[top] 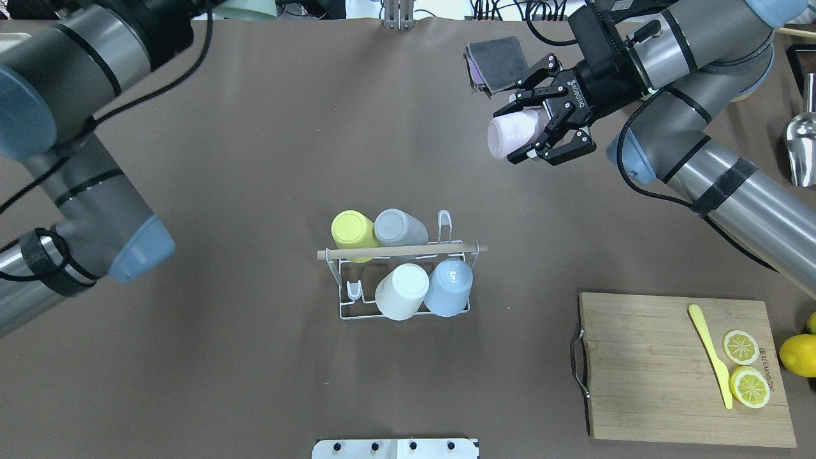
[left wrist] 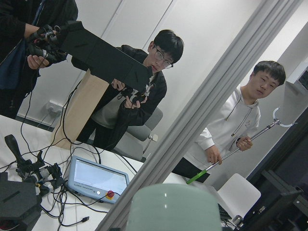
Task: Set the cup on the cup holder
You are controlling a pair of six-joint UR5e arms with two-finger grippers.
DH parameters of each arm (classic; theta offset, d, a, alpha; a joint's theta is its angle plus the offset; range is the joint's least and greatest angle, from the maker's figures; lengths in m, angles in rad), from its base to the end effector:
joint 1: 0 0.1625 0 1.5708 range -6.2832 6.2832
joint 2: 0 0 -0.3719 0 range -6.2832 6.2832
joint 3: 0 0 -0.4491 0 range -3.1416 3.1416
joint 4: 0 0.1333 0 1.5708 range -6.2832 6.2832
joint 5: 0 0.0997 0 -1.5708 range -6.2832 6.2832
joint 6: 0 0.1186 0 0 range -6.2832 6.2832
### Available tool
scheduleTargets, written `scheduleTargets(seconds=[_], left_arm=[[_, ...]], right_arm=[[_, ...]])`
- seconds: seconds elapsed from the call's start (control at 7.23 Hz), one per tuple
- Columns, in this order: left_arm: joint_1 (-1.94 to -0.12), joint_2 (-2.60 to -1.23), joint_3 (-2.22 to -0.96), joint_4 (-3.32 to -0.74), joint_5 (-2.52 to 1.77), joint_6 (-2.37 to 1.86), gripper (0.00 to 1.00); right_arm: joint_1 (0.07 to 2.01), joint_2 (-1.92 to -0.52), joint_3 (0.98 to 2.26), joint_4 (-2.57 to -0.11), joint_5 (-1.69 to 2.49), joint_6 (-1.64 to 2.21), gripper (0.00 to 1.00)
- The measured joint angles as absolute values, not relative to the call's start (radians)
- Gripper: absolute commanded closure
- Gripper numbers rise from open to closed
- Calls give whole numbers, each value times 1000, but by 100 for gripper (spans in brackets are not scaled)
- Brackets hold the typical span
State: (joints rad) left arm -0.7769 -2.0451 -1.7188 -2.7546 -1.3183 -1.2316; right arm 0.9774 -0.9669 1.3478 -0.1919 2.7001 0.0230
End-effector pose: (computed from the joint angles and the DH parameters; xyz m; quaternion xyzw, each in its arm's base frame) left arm 0.3302 -0.5531 0.1078 0.4786 0.6195 -0.2299 0.5782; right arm -0.3470 -0.5610 0.1942 0.5169 -0.5224 -0.5472 0.4005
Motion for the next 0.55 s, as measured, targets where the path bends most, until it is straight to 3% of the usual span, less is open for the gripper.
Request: scheduleTargets(seconds=[0.55], left_arm=[[-576, -1999, -1771, -2755, -1155, -1232, 61]], right_arm=[[922, -967, 1340, -97, 2675, 22, 75]])
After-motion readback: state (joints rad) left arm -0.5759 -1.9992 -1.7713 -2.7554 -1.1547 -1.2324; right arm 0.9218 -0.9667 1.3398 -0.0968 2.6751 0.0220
